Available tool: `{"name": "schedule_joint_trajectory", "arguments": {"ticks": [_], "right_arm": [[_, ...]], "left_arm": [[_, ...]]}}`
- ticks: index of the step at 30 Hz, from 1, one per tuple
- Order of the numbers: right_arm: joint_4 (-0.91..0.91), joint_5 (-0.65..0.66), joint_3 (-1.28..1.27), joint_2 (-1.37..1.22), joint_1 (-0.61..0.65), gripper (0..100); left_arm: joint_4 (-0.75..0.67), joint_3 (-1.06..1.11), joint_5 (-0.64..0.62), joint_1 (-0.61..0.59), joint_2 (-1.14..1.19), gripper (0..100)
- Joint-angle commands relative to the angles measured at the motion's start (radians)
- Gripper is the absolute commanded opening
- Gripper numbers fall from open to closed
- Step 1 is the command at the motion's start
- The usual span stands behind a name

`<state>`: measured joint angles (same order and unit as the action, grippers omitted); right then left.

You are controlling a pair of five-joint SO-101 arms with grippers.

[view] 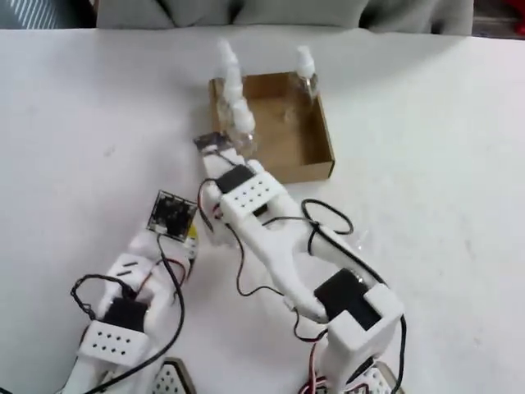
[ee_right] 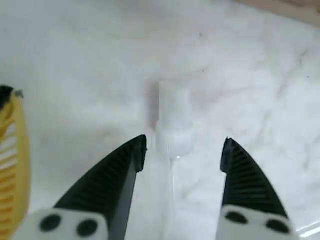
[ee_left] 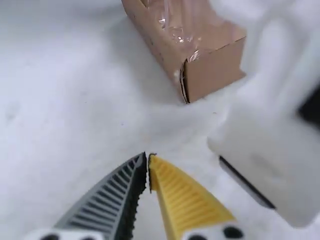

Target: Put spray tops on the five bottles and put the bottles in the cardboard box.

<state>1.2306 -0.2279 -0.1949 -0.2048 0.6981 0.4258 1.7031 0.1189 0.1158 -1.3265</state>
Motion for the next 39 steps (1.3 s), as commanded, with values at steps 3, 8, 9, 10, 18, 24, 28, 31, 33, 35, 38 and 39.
{"name": "schedule_joint_trajectory", "arguments": {"ticks": [3, 8, 9, 10, 18, 24, 28, 31, 33, 35, 38, 39], "right_arm": [[0.150, 0.008, 0.095, 0.033, -0.068, 20.8], [0.278, 0.095, 0.141, 0.156, -0.194, 11.8], [0.291, 0.107, 0.141, 0.196, -0.229, 7.4], [0.306, 0.117, 0.138, 0.234, -0.263, 3.8], [0.424, 0.226, -0.028, 0.478, -0.476, 1.6], [0.351, 0.302, -0.285, 0.691, -0.547, 1.5], [0.318, 0.336, -0.359, 0.796, -0.670, 1.5], [0.314, 0.368, -0.388, 0.806, -0.743, 1.5], [0.294, 0.382, -0.414, 0.806, -0.786, 1.5], [0.274, 0.391, -0.448, 0.806, -0.812, 1.5], [0.237, 0.391, -0.491, 0.806, -0.839, 1.5], [0.229, 0.391, -0.499, 0.806, -0.846, 1.5]], "left_arm": [[0.000, -0.003, 0.000, 0.001, -0.018, 2], [0.003, -0.005, -0.005, 0.002, -0.021, 2], [0.003, -0.006, -0.006, 0.002, -0.021, 2], [0.005, -0.008, -0.017, 0.004, -0.021, 2], [0.299, -0.233, -0.147, 0.022, -0.016, 2], [0.417, -0.351, -0.238, 0.099, -0.015, 2], [0.480, -0.423, -0.247, 0.133, -0.015, 2], [0.528, -0.482, -0.279, 0.177, -0.015, 2], [0.552, -0.519, -0.318, 0.209, 0.001, 2], [0.574, -0.568, -0.344, 0.236, 0.056, 2], [0.582, -0.654, -0.385, 0.251, 0.208, 2], [0.582, -0.686, -0.404, 0.249, 0.272, 2]]}}
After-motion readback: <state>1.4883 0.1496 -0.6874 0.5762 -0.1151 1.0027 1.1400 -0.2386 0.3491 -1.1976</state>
